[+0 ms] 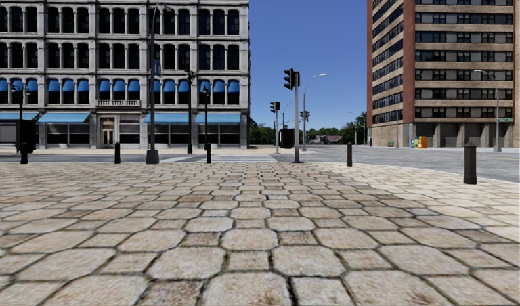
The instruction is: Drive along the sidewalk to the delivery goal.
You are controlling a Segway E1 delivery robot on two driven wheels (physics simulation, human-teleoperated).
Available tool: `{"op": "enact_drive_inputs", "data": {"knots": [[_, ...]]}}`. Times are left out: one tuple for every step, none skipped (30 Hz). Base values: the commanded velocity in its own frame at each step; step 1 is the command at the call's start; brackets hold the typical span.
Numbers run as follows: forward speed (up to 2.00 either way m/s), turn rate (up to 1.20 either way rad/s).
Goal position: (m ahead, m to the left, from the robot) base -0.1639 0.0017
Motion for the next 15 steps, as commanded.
{"op": "enact_drive_inputs", "data": {"knots": [[0.0, 0.0], [0.0, 0.0], [0.0, 0.0], [0.0, 0.0], [0.0, 0.0], [0.0, 0.0], [0.0, 0.0], [0.0, 0.0], [0.0, 0.0], [0.0, 0.0], [0.0, 0.0], [0.0, 0.0], [0.0, 0.0], [0.0, 0.0], [0.0, 0.0]]}}
